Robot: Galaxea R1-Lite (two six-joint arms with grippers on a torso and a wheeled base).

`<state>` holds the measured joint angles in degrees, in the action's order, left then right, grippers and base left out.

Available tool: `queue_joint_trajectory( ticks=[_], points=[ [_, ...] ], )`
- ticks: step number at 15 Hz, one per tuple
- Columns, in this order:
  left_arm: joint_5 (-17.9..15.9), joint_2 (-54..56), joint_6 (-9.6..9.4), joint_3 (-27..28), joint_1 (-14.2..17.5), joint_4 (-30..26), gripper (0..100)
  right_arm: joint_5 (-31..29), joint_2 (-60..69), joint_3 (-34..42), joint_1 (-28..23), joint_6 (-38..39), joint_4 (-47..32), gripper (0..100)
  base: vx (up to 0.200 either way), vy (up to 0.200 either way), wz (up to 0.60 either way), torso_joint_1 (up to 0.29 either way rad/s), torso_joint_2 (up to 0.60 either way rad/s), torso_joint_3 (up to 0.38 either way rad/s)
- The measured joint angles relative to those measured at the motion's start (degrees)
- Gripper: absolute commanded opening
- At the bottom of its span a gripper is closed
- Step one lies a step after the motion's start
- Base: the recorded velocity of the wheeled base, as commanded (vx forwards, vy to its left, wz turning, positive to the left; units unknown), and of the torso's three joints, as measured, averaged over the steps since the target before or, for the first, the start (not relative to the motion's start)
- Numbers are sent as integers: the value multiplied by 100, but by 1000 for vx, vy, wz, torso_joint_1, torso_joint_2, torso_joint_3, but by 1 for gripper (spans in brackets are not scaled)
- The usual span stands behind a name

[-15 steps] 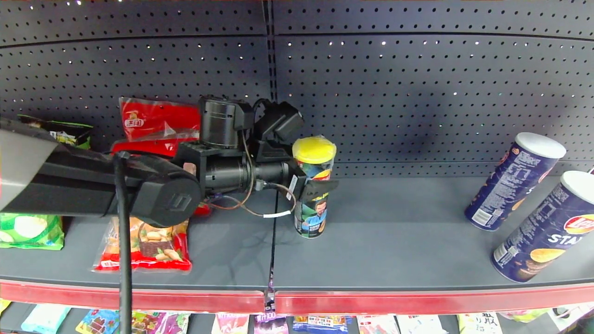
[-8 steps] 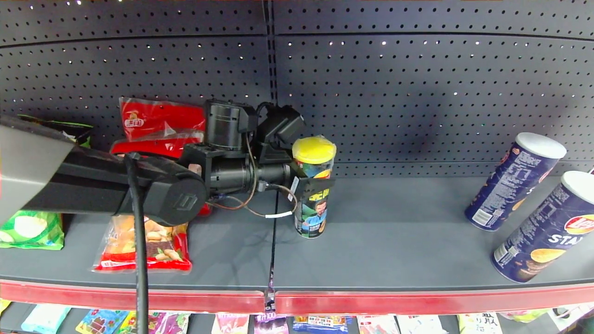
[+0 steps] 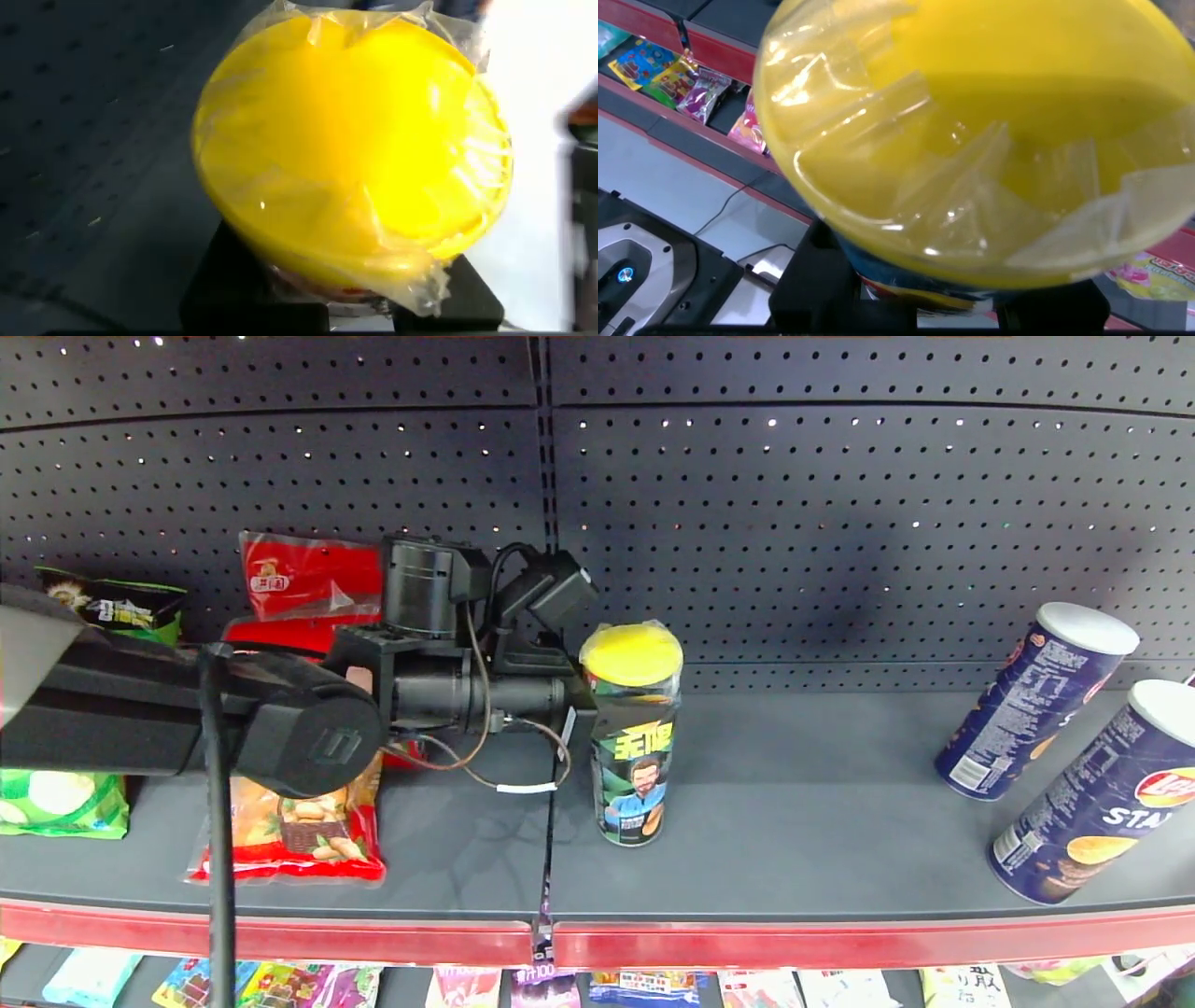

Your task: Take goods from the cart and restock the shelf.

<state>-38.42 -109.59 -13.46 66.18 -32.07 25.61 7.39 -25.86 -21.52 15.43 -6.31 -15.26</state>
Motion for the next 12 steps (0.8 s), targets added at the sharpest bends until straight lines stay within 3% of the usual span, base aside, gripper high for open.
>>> queue_joint_trajectory(
  ticks=[3,6,12],
  points=[
    [-374,238,-48,-347,112,0,0,5,0,-1,0,2,2,0,0,0,0,0,0,0],
    [-706,325,-597,-583,121,-5,0,2,-5,-26,0,0,0,0,0,0,0,0,0,0],
    [-1065,361,-679,-803,63,-2,0,5,-32,-37,0,-6,-4,0,0,0,0,0,0,0]
  ],
)
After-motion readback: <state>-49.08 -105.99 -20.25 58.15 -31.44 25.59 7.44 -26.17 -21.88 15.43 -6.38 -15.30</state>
